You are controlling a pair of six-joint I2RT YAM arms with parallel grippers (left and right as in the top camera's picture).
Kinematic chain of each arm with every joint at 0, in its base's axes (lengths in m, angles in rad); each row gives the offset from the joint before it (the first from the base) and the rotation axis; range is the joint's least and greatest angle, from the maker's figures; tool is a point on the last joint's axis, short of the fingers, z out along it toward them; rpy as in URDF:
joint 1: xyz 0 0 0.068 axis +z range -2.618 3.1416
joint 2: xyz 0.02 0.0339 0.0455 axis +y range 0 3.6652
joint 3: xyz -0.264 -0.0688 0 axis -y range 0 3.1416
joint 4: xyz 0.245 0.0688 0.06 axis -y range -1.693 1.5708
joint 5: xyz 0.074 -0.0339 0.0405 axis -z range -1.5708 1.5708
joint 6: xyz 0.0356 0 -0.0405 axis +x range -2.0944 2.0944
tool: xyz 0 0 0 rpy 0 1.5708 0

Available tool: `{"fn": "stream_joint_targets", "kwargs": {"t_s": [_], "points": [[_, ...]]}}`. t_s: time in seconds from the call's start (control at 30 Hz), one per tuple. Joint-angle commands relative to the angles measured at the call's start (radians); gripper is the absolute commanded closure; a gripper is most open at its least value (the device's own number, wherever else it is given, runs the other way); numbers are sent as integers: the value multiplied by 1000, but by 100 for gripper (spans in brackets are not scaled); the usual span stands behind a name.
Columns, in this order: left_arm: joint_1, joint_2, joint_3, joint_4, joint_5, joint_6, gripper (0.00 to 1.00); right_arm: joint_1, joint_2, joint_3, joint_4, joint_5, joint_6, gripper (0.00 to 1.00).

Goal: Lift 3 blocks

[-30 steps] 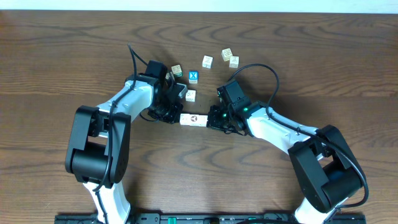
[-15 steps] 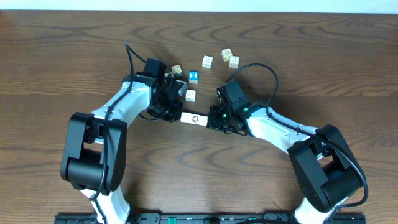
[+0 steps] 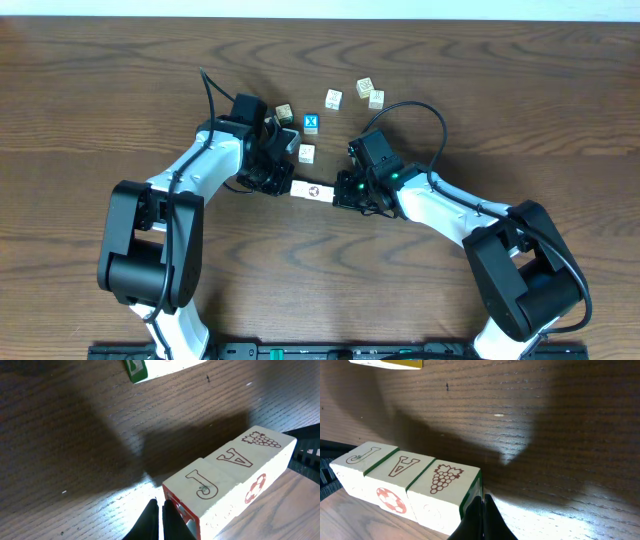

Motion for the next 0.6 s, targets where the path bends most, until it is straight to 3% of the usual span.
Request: {"fn": "stream_joint_targets", "kwargs": {"t_s": [0.0, 0.57], "points": [[-48, -14, -5, 0, 146, -2, 93, 22, 1, 35, 36, -147, -25, 99], [-48, -14, -5, 0, 146, -11, 93, 22, -68, 39, 35, -146, -50, 99]]}}
